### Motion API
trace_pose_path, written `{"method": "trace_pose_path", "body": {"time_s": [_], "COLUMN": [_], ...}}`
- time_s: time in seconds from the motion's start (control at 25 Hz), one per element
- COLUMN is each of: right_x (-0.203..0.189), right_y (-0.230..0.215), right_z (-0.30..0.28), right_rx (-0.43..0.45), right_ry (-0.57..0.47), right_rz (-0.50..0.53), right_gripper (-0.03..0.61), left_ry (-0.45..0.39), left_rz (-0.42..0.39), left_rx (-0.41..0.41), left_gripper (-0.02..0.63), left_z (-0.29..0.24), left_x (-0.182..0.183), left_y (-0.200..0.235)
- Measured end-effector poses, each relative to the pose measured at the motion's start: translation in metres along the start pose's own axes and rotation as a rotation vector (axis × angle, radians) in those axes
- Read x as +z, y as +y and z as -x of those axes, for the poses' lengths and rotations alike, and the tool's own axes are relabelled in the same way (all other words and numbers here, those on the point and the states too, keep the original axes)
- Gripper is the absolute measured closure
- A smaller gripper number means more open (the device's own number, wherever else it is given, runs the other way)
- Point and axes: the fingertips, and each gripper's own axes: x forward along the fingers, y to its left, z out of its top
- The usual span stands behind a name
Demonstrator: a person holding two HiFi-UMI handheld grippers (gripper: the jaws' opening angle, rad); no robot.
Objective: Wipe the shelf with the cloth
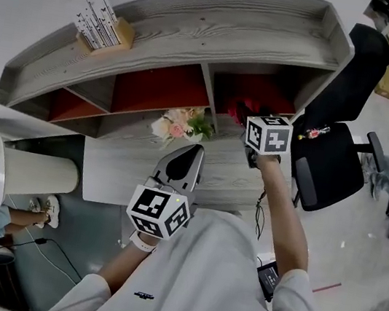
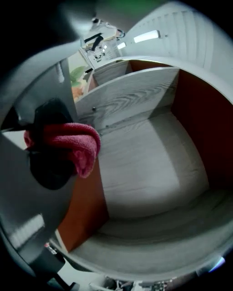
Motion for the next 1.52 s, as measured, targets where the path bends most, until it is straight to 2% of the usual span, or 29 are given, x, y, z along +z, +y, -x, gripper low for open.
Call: {"method": "trace_pose_path", "body": {"time_s": [0.24, 0.36, 0.52, 0.6, 0.68, 0.76, 0.88, 1.24, 1.52], "right_x": [0.003, 0.002, 0.003, 0.005, 0.007, 0.012, 0.027, 0.084, 0.159], "right_y": [-0.077, -0.100, -0.120, -0.130, -0.133, -0.133, -0.129, -0.113, -0.080], "right_z": [0.040, 0.053, 0.068, 0.076, 0.080, 0.081, 0.085, 0.100, 0.139], "right_rx": [-0.238, -0.308, -0.411, -0.434, -0.419, -0.398, -0.362, -0.252, -0.135], "right_ry": [-0.108, -0.183, -0.274, -0.343, -0.409, -0.463, -0.531, -0.672, -0.821], "right_rz": [-0.241, -0.426, -0.625, -0.759, -0.888, -0.961, -0.990, -0.952, -0.844], "right_gripper": [0.522, 0.522, 0.522, 0.522, 0.522, 0.522, 0.522, 0.522, 0.522], "left_ry": [0.005, 0.010, 0.013, 0.013, 0.013, 0.012, 0.007, -0.001, -0.011], "left_rz": [0.002, 0.003, 0.002, 0.003, 0.004, 0.005, 0.008, 0.011, 0.013], "left_rx": [-0.018, -0.024, -0.034, -0.034, -0.030, -0.025, -0.019, -0.016, 0.000], "left_gripper": [0.607, 0.607, 0.607, 0.607, 0.607, 0.607, 0.607, 0.607, 0.607], "left_z": [-0.001, -0.002, -0.002, -0.001, 0.000, 0.002, 0.004, 0.007, 0.009], "left_x": [-0.004, -0.004, -0.004, -0.004, -0.005, -0.005, -0.004, -0.002, 0.001], "left_y": [-0.004, -0.005, -0.009, -0.009, -0.007, -0.005, -0.001, 0.005, 0.012]}}
